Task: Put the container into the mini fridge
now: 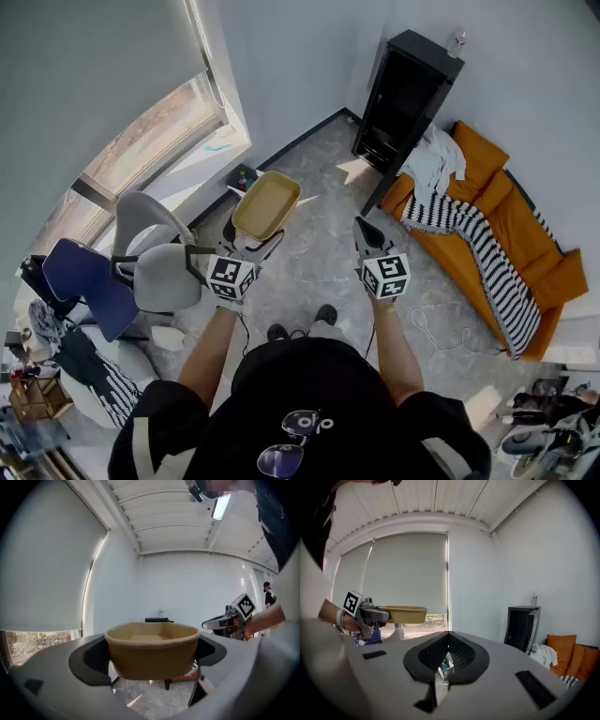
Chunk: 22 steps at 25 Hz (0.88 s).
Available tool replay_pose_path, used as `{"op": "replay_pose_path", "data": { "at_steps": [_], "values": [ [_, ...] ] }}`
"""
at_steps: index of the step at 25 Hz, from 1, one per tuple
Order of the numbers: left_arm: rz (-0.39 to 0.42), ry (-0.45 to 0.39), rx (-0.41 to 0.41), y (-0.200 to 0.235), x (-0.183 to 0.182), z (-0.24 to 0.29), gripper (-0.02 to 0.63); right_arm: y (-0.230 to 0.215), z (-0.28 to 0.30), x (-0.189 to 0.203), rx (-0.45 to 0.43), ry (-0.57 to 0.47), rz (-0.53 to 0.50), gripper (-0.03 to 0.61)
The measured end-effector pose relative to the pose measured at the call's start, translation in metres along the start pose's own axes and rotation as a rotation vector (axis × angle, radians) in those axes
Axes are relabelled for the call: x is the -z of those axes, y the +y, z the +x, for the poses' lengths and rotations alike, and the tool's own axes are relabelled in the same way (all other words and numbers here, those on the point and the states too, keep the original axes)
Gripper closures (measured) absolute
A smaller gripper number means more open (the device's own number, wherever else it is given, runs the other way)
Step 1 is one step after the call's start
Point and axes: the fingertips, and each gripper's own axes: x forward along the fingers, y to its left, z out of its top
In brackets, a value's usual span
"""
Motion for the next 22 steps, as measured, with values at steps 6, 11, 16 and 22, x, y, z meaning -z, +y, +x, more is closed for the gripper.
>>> {"op": "replay_pose_path", "data": {
  "at_steps": [6, 11, 16, 22],
  "values": [
    [0.0, 0.003, 0.012, -0.01, 0.001, 0.013, 0.087, -0.017, -0.004, 0.003, 0.016, -0.001, 0.014, 0.571],
    [-0.004, 0.012, 0.028, -0.018, 0.002, 0.03, 0.087, -0.037, -0.005, 0.003, 0.038, -0.003, 0.016, 0.571],
    [-0.004, 0.017, 0.041, -0.027, 0.004, 0.055, 0.087, -0.062, -0.003, 0.006, 0.04, -0.001, 0.012, 0.571],
    [0.0, 0.017, 0.051, -0.04, 0.001, 0.092, 0.087, -0.097, 0.003, 0.008, 0.035, -0.006, 0.017, 0.571]
  ]
}}
